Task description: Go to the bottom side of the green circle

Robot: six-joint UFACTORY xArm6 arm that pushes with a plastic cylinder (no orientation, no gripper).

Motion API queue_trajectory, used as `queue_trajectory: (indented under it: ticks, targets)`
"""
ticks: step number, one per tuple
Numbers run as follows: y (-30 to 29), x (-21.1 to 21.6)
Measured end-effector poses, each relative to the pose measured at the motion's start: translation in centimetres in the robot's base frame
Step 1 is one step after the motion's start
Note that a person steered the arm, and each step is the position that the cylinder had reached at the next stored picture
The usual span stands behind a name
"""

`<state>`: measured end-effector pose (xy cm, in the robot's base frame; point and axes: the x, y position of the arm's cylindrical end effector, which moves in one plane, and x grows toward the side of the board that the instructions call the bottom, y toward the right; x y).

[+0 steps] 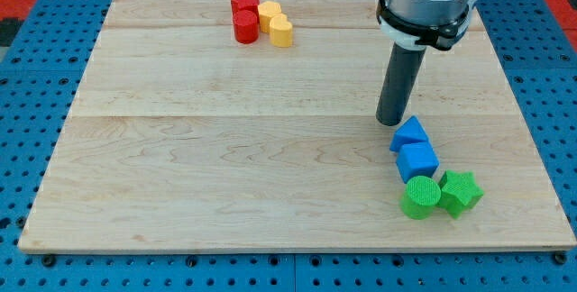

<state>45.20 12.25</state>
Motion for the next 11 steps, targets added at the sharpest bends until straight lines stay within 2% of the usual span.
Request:
queue_trajectory:
  ticks: [3,4,5,6,9,11]
  targets:
    - [-0.5,0.2]
    - [-1.0,-2.5]
    - [-2.4,-1.9]
    - [-2.6,3.5]
    - [-2.4,16.2]
    - [11.5,15.2]
